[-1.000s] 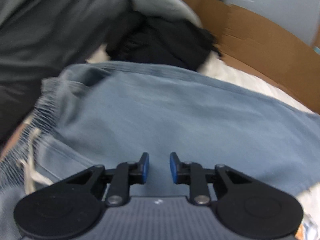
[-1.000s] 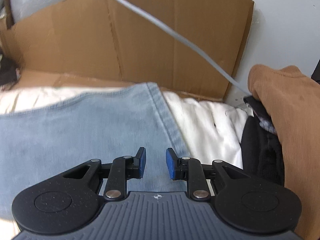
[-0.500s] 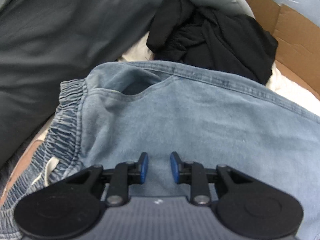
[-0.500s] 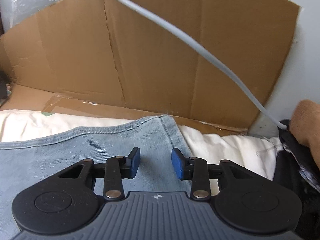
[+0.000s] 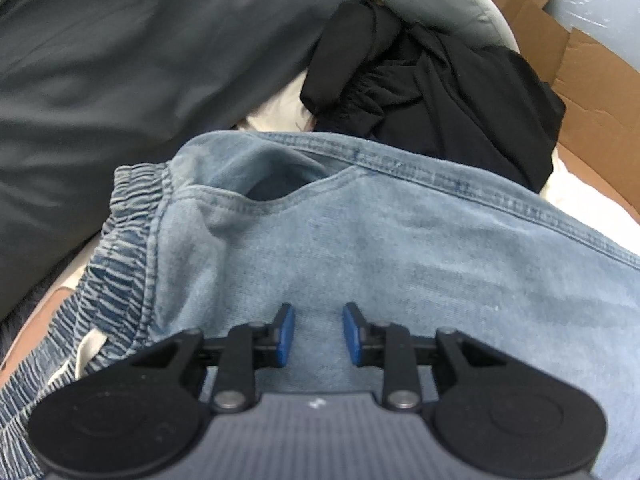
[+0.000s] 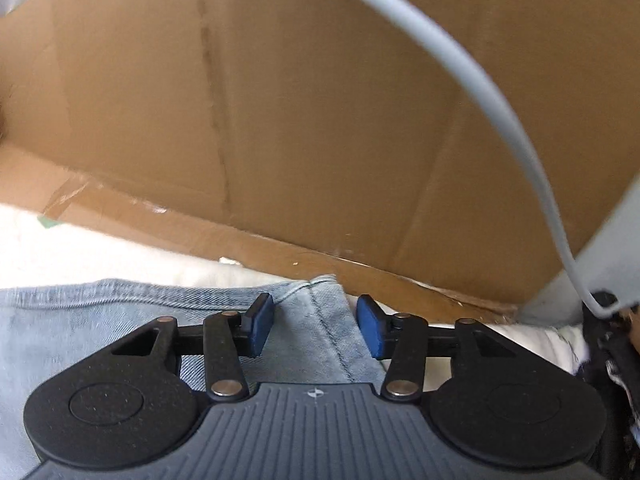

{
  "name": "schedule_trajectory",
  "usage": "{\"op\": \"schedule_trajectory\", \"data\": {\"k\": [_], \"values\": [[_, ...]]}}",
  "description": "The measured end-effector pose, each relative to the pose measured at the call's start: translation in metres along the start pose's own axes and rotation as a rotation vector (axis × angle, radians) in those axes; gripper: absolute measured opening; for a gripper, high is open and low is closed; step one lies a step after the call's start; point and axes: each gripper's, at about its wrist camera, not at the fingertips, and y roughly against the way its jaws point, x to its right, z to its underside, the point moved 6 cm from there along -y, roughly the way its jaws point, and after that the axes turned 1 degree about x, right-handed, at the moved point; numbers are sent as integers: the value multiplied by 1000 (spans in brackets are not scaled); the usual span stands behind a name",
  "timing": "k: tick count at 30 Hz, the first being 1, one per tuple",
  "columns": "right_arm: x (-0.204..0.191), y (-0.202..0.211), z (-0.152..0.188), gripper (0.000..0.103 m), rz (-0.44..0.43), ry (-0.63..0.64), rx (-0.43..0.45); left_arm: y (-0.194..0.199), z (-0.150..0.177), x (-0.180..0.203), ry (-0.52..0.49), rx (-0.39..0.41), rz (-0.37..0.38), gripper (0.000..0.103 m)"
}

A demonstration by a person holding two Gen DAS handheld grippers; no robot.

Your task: Fold clothes

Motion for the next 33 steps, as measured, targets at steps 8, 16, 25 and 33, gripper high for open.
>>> {"op": "schedule_trajectory", "data": {"k": [8, 16, 25, 33], "values": [[-6, 8, -5, 19, 119, 120, 20, 6, -4, 0, -8, 11, -12, 29], [-18, 3, -7, 19, 185, 146, 8, 18, -26, -16, -23, 70, -37, 28], [-15, 39, -5, 34, 170, 95, 51, 21, -49, -31, -40, 119, -68, 26], [-40, 99, 29, 34, 7, 124, 84, 22, -41, -50, -52, 79, -34, 25]]}}
